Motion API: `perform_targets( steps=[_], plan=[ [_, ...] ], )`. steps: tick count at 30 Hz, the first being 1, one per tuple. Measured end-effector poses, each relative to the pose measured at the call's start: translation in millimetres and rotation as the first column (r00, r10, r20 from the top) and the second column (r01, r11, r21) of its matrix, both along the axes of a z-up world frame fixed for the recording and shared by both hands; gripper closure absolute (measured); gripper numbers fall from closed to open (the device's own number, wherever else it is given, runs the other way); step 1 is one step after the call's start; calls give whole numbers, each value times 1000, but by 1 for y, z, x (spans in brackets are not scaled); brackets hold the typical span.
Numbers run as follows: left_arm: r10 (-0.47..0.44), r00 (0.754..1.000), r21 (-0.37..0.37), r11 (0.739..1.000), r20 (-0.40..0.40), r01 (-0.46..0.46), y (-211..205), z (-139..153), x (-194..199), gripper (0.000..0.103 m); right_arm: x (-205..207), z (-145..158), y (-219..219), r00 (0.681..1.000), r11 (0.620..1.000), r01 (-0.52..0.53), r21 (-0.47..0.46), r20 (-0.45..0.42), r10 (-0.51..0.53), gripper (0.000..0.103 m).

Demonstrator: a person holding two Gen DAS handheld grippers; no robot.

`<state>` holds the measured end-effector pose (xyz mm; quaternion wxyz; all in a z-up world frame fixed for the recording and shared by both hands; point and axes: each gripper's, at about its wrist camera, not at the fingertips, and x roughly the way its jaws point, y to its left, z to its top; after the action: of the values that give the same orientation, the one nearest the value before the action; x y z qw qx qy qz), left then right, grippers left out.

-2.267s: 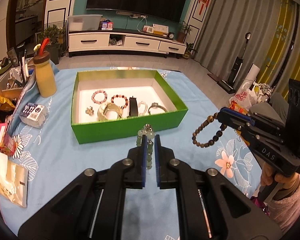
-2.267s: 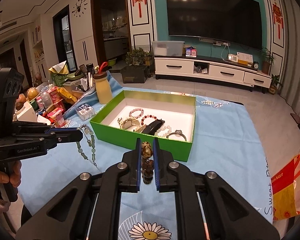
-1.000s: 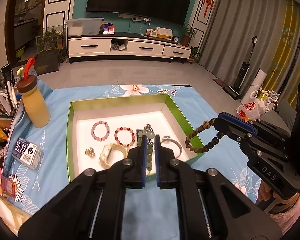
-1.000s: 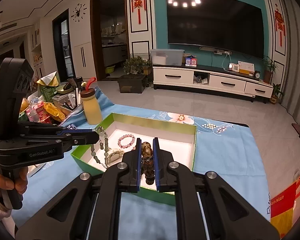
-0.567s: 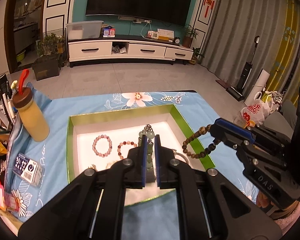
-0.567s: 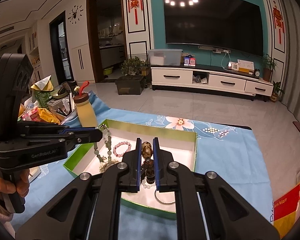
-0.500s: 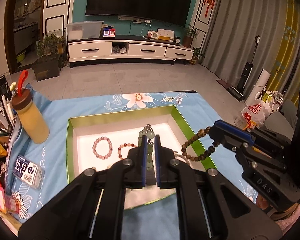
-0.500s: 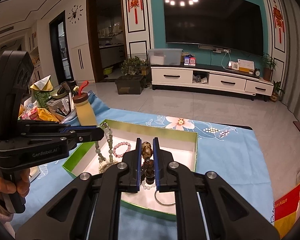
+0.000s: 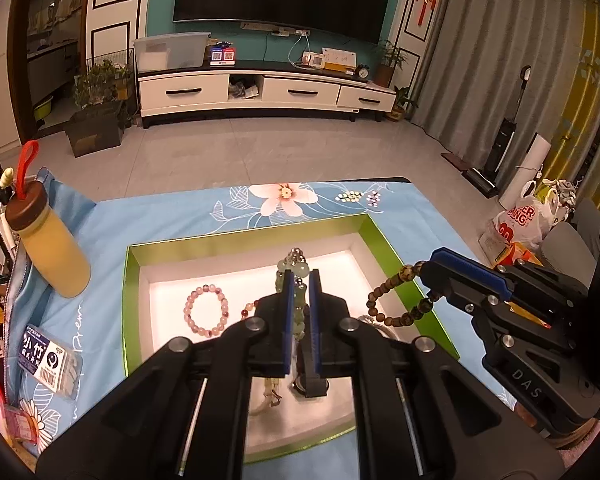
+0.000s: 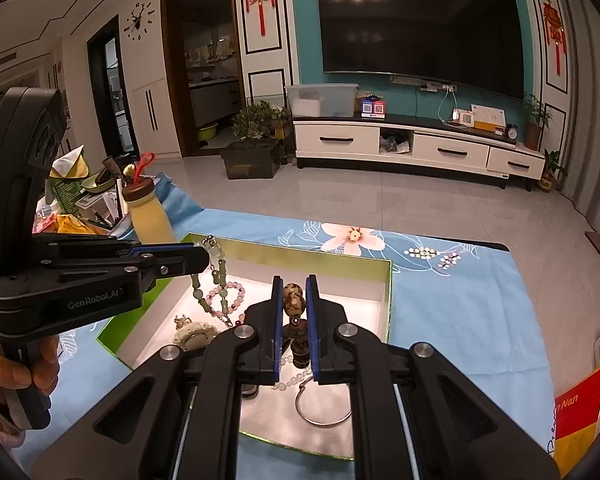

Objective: Organize jewelry
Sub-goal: 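Carry the green and brown bracelets into the green box and open both grippers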

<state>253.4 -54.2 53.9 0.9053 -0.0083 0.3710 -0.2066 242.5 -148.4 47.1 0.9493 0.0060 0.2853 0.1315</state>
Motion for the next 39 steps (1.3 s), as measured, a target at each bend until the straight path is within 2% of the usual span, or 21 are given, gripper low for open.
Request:
perform_targets(
  steps=[10,23,34,36,37,39],
  plan=[
    [15,999,8,1000,-34,-15,-1,-14,18,96,17,-11,-7,999,1000,26,-8,-31,-26,92],
    [39,999,2,999,-22,-39,-6,-8,39,96,37,-23,-11,997,999,41,-12,-72,-42,92],
    [46,996,48,998,-77,-42,-10,-34,54,96,57,-43,-8,987,999,47,-19,-155,-49,92],
    [44,996,54,998,-84,-39,-11,-38,55,91,61,-47,-8,983,999,47,-25,-176,-51,92],
    [45,995,55,998,-85,-40,-10,-39,54,87,63,-49,-7,981,998,49,-26,-188,-53,86],
    [50,995,55,997,-84,-46,-10,-39,54,67,65,-52,-8,978,998,64,-22,-199,-67,84]
  ],
)
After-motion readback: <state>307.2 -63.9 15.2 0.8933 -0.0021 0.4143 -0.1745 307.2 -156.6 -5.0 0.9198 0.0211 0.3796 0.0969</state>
